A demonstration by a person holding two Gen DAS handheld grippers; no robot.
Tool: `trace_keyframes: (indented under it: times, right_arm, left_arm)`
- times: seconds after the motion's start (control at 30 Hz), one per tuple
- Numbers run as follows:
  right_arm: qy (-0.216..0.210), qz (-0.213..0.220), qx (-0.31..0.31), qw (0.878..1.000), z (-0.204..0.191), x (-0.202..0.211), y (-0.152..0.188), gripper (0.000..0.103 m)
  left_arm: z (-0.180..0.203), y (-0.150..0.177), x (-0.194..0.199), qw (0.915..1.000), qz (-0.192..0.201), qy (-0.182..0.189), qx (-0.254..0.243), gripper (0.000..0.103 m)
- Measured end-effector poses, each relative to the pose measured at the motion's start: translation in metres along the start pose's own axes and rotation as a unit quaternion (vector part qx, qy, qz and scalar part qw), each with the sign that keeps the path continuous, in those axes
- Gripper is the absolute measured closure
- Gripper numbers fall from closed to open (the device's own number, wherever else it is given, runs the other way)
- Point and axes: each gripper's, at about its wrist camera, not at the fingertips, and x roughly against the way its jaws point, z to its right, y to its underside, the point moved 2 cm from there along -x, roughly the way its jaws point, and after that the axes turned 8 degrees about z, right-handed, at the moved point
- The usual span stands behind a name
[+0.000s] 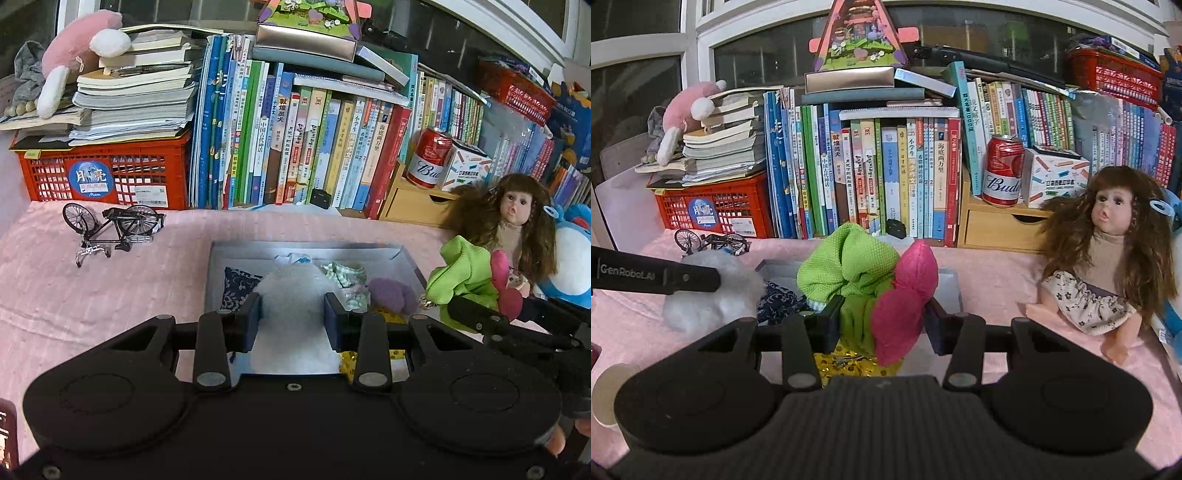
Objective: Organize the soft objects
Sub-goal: 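Lift and carry both plushes over the white tray with both tools, then lower both plushes into the tray and open both tools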
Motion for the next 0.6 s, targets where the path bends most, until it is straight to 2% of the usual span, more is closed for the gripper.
trace_keyframes:
  times: [0.17, 0.37, 0.6]
  right_arm:
    - [-0.006, -0.013, 0.005, 1.0, -0.005, -0.011, -0.003, 0.053]
    - [-0.012, -0.037, 0.01, 0.999, -0.007, -0.027, -0.005, 0.052]
    - [-0.02, -0.082, 0.014, 0.996, -0.01, -0.056, -0.003, 0.052]
  left_arm:
    - [0.007, -0.006, -0.013, 0.9999, -0.01, -0.007, -0.008, 0.069]
    - [0.005, -0.011, -0.034, 0.9994, -0.032, -0.005, 0.013, 0.069]
    - [0.004, -0.013, -0.063, 0.9981, -0.056, -0.013, 0.019, 0.069]
